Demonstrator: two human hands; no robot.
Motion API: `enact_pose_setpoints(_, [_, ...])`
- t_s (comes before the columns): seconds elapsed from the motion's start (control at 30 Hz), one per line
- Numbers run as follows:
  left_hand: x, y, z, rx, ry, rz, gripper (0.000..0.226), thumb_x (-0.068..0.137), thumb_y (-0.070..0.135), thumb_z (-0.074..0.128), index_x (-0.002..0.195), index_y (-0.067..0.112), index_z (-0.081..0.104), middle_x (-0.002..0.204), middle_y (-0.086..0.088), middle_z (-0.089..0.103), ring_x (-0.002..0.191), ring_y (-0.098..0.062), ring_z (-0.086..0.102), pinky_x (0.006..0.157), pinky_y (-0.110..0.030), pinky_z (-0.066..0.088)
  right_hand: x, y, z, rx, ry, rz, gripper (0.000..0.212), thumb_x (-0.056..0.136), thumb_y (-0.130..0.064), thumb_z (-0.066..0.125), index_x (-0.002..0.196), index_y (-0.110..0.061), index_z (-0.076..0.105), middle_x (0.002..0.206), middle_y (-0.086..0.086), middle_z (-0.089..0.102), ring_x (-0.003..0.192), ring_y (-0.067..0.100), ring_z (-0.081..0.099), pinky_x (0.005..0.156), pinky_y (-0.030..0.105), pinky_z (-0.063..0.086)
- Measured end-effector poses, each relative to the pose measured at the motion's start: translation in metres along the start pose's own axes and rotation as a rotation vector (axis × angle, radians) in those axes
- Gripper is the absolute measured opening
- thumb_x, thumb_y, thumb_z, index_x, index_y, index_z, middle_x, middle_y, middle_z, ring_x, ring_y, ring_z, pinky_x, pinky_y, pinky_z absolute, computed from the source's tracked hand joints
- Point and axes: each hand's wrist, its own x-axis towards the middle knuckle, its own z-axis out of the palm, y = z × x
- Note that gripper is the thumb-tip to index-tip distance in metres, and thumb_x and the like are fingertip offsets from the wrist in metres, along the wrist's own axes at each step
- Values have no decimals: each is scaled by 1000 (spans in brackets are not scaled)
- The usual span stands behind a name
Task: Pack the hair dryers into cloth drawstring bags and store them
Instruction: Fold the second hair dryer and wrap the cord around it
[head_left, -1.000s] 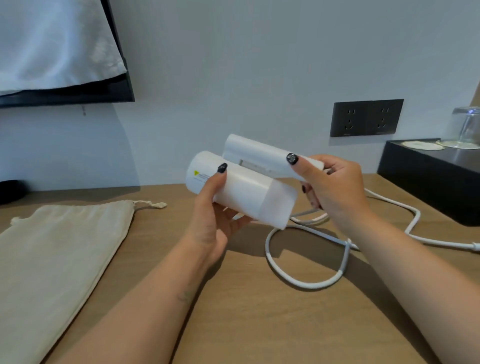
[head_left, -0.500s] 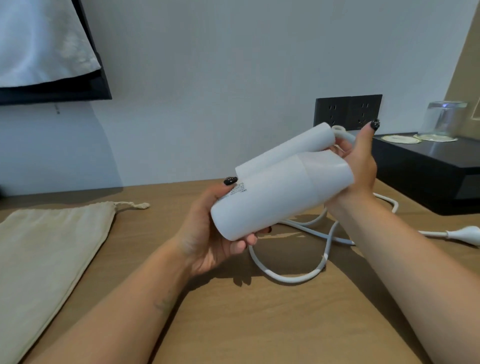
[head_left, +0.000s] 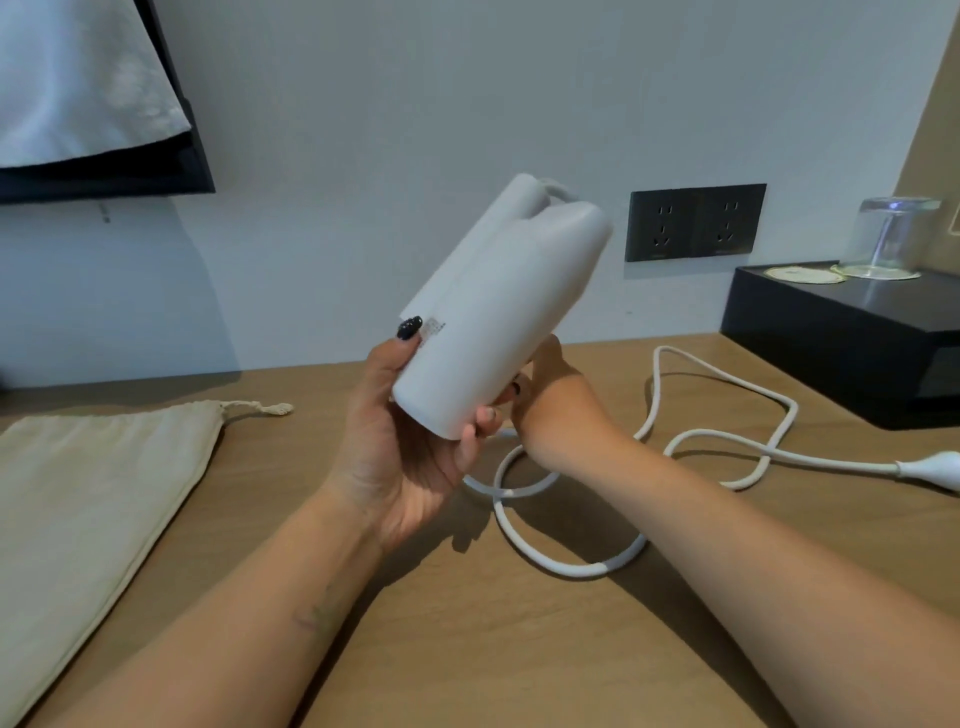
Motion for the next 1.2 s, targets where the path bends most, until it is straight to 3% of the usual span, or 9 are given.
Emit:
enact_pose_setpoints(0.13, [2, -2, -3, 19, 112, 57, 57, 76, 47, 63, 111, 2, 61, 95, -23, 61, 59, -19, 58, 44, -21, 54, -11, -3, -8, -352, -206, -39, 7, 99, -12, 42, 99, -14, 36, 81, 7, 49, 76, 22, 52, 62, 32, 40])
enact_pose_setpoints(0.27, [4, -8, -2, 77, 149, 75, 57, 73, 43, 67, 113, 2, 60, 97, -24, 61, 62, -21, 61, 47, -22, 56, -8, -2, -9, -455, -337, -48, 10, 99, -12, 44, 101, -9, 35, 69, 7, 44, 63, 17, 45, 53, 28, 35])
enact_pose_setpoints(0.37, [7, -7, -3, 89, 198, 150, 63, 72, 41, 72, 121, 4, 57, 96, -20, 62, 66, -20, 62, 47, -21, 55, -6, 3, -9, -355, -395, -56, 53, 99, -15, 44, 142, -6, 15, 80, 16, 53, 70, 24, 52, 59, 38, 45])
enact_pose_setpoints(0.47, [12, -4, -6, 142, 302, 261, 55, 79, 39, 71, 123, 10, 55, 100, -16, 63, 74, -19, 64, 50, -20, 55, -10, 1, -10, -308, -463, -65, 67, 100, -15, 43, 152, -26, 2, 97, 22, 58, 76, 26, 55, 69, 44, 53])
enact_pose_setpoints(0.7, [20, 4, -15, 479, 462, 480, 37, 88, 27, 68, 120, 17, 52, 111, -3, 59, 90, -12, 68, 66, -26, 58, -20, -8, -14, -192, -554, -169, 39, 77, -20, 55, 112, -3, 51, 77, 8, 46, 70, 22, 45, 65, 41, 39])
enact_pose_setpoints(0.87, [22, 13, -33, 929, 668, 675, 55, 81, 27, 77, 119, 19, 38, 109, 4, 48, 102, -13, 59, 66, -25, 59, -23, -10, -25, 278, -578, -150, 34, 87, -14, 47, 109, 5, 63, 58, 2, 38, 49, 14, 30, 51, 29, 27])
enact_pose_setpoints(1.0, [19, 12, -41, 1260, 611, 795, 61, 76, 25, 81, 117, 24, 37, 102, 15, 46, 90, 5, 56, 67, -18, 53, -20, -11, -36, 371, -494, -133, 48, 92, -36, 46, 101, 6, 67, 53, 2, 32, 44, 13, 23, 46, 28, 20])
enact_pose_setpoints(1.13, [19, 9, -48, 1513, 488, 905, 73, 69, 18, 85, 127, 14, 41, 126, -4, 47, 110, -11, 52, 76, -29, 54, -23, -16, -49, 396, -321, -109, 67, 89, -61, 48, 91, 1, 73, 46, -5, 32, 40, 11, 23, 42, 23, 21])
enact_pose_setpoints(1.2, [19, 8, -50, 1618, 455, 960, 76, 68, 14, 85, 130, 8, 42, 131, -9, 45, 114, -6, 45, 81, -22, 50, -23, -19, -56, 411, -243, -89, 73, 86, -68, 47, 87, 0, 74, 44, -5, 32, 38, 10, 24, 42, 23, 22])
